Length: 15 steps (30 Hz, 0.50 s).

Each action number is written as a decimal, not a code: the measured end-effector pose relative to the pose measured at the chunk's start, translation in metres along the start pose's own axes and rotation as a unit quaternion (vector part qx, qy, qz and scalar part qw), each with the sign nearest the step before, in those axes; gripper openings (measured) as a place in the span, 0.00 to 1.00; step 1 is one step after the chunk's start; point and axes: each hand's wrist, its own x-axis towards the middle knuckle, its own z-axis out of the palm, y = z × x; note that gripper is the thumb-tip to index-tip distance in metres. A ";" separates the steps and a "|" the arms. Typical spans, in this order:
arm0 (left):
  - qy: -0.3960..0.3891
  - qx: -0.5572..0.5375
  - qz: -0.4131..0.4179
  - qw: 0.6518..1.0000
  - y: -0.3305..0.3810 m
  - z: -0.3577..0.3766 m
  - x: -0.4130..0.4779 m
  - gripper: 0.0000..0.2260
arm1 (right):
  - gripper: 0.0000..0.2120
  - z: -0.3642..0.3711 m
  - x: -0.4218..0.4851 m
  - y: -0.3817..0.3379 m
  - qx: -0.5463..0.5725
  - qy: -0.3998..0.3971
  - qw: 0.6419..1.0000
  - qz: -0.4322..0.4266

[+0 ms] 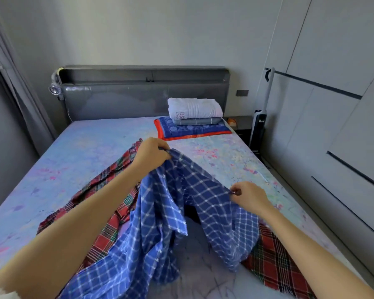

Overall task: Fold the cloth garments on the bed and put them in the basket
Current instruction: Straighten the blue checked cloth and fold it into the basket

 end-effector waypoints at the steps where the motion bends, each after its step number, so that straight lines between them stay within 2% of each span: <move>1: 0.009 -0.011 -0.015 1.000 -0.003 -0.003 0.003 0.06 | 0.08 0.008 -0.003 0.010 -0.015 -0.012 1.000 0.009; 3: 0.027 -0.029 -0.038 0.998 -0.008 -0.010 0.007 0.05 | 0.12 0.020 -0.008 0.027 -0.031 -0.011 0.999 0.025; 5: 0.035 0.005 -0.036 0.999 -0.013 -0.015 0.012 0.05 | 0.16 0.023 -0.010 0.034 -0.009 0.029 0.999 0.025; 7: -0.002 0.104 -0.005 0.995 -0.012 -0.014 0.011 0.15 | 0.15 0.016 -0.011 0.021 0.072 0.075 0.995 -0.008; 9: -0.090 0.173 0.049 0.979 -0.005 -0.004 0.002 0.29 | 0.09 0.001 -0.014 -0.008 0.149 0.100 0.982 -0.057; 10: -0.130 0.188 0.081 0.970 0.000 0.005 -0.004 0.33 | 0.08 -0.006 -0.014 -0.023 0.161 0.109 0.977 -0.089; 12: -0.179 0.176 0.134 0.959 0.013 0.028 -0.016 0.30 | 0.08 -0.018 -0.016 -0.050 0.164 0.123 0.967 -0.154; 15: -0.164 0.092 0.150 0.971 0.026 0.048 -0.023 0.13 | 0.07 -0.020 -0.015 -0.065 0.201 0.135 0.952 -0.188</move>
